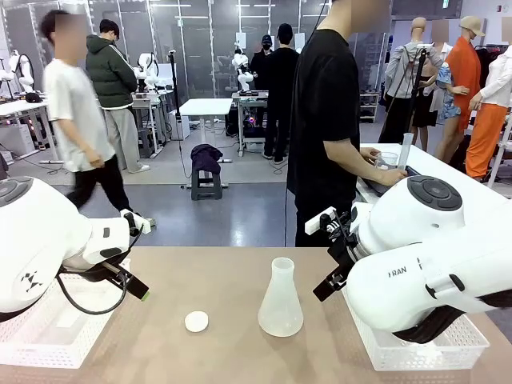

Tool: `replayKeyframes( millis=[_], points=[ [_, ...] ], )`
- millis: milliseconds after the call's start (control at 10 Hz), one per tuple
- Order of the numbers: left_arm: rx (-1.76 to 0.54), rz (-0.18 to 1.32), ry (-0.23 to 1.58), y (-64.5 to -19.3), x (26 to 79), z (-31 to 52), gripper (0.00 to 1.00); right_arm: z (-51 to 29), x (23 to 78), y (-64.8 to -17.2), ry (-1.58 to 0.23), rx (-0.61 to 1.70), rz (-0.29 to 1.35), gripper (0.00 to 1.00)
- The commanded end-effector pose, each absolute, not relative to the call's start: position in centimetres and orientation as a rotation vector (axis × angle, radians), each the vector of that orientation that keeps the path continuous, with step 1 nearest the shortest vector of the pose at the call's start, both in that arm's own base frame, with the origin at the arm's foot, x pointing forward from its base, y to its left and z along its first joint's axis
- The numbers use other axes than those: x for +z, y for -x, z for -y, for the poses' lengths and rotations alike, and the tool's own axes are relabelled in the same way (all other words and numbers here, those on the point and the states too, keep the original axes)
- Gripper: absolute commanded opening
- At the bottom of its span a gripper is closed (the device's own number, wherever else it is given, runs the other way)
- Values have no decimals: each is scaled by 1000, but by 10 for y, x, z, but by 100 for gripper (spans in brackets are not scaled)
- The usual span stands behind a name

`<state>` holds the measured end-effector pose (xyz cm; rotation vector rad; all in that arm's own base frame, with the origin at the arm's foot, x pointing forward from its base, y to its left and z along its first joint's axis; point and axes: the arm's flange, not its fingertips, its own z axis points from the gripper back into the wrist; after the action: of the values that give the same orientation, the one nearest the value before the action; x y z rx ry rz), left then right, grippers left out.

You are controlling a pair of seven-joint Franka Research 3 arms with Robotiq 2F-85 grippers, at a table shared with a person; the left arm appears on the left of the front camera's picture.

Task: Prepare the solutions needed for the experiment.
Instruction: Pick up the Plastic Funnel and insert it into the Big flask.

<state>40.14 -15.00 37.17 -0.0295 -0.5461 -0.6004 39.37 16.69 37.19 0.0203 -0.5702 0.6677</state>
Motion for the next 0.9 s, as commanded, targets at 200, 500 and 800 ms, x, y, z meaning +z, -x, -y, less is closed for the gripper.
replayKeyframes(
  millis=[200,500,800],
  points=[
    [-600,546,30,-401,372,150,100,-167,372,-394,-21,666,570,100],
    [-600,546,30,-401,372,150,100,-167,372,-394,-21,666,570,100],
    [-600,546,30,-401,372,150,100,-167,372,-394,-21,666,570,100]
  ],
)
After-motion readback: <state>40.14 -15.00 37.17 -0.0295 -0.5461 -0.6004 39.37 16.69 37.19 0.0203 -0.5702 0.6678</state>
